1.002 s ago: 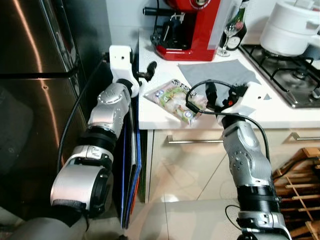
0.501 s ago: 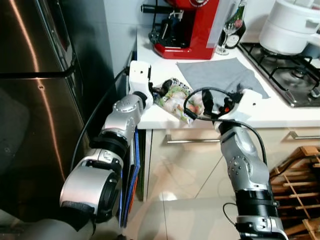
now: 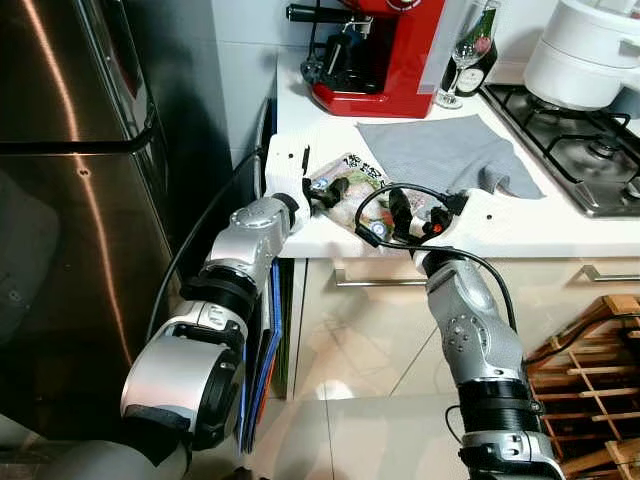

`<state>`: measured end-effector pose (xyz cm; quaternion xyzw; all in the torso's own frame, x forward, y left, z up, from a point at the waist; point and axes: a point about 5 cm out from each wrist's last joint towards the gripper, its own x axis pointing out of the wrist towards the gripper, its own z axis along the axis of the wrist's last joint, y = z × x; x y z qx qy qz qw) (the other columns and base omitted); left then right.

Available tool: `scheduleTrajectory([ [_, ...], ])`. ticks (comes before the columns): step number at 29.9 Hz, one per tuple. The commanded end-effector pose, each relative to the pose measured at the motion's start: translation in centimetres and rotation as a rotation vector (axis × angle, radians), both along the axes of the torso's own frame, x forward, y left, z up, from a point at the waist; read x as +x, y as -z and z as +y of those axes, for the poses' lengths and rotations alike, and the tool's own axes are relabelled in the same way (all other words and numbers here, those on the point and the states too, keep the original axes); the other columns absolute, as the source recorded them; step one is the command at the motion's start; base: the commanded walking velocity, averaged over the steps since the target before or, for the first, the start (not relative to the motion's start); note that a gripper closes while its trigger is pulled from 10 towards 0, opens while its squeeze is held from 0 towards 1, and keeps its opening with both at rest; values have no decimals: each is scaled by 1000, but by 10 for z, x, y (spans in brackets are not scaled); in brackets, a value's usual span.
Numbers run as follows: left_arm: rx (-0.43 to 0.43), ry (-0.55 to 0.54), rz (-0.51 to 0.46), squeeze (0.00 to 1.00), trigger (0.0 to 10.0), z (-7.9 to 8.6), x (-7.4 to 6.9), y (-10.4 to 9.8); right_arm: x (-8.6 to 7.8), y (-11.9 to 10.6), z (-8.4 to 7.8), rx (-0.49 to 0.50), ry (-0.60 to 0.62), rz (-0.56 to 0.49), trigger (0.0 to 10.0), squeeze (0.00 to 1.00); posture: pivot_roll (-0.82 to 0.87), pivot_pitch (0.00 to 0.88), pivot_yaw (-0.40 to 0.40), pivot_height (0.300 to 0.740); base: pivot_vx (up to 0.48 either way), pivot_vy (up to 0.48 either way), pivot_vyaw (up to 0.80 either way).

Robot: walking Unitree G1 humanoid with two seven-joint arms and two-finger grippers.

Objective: Restocking fridge

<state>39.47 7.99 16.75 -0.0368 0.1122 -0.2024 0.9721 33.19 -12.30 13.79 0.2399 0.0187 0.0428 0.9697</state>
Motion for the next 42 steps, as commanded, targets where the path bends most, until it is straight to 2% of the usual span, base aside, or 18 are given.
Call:
scheduleTrajectory([
  [1, -13, -6, 96, 0, 10000, 3, -5, 17, 2, 0, 2, 18, -11, 5, 10000, 925, -32, 0, -56, 740, 0, 0, 0],
  [6, -70, 30, 181, 0, 10000, -2, -10, 25, 3, 0, 3, 42, -13, 13, 10000, 929, -32, 0, -56, 740, 0, 0, 0],
  [12, -31, 115, 158, 0, 10000, -11, -14, 26, 4, 0, 6, 61, -22, 19, 10000, 925, -36, 0, -57, 740, 0, 0, 0],
  [15, -26, 225, 148, 0, 10000, -25, -21, 25, 6, 1, 16, 104, -60, 39, 10000, 925, -39, 0, -57, 740, 0, 0, 0],
  [18, -19, 275, 142, 0, 10000, -33, -25, 25, 6, 1, 29, 143, -115, 59, 10000, 929, -41, 0, -58, 740, 0, 0, 0],
  [23, 13, 347, 133, 0, 10000, -39, -32, 28, 7, 5, 44, 190, -174, 97, 10000, 925, -37, 0, -60, 740, 0, 0, 0],
  [29, 28, 362, 125, 0, 10000, -38, -34, 27, 9, 5, 47, 216, -187, 113, 10000, 925, -33, 0, -63, 740, 0, 0, 0],
  [30, 32, 367, 121, 0, 10000, -38, -34, 27, 9, 5, 47, 218, -187, 114, 3608, 922, -33, 0, -61, 740, 0, 0, 0],
  [31, 32, 367, 121, 0, 10000, -38, -34, 27, 9, 5, 47, 218, -187, 114, 3608, 922, -33, 0, -61, 740, 0, 0, 0],
  [32, 38, 374, 115, 0, 10000, -38, -35, 26, 9, 5, 47, 224, -187, 112, 0, 925, -34, 0, -62, 740, 0, 0, 0],
  [39, 32, 372, 111, 0, 10000, -38, -35, 25, 8, 3, 52, 261, -212, 117, 0, 929, -36, 0, -63, 740, 0, 0, 0],
  [42, 4, 374, 103, 0, 10000, -39, -35, 21, 9, 3, 53, 308, -221, 135, 0, 933, -35, 0, -64, 740, 0, 0, 0],
])
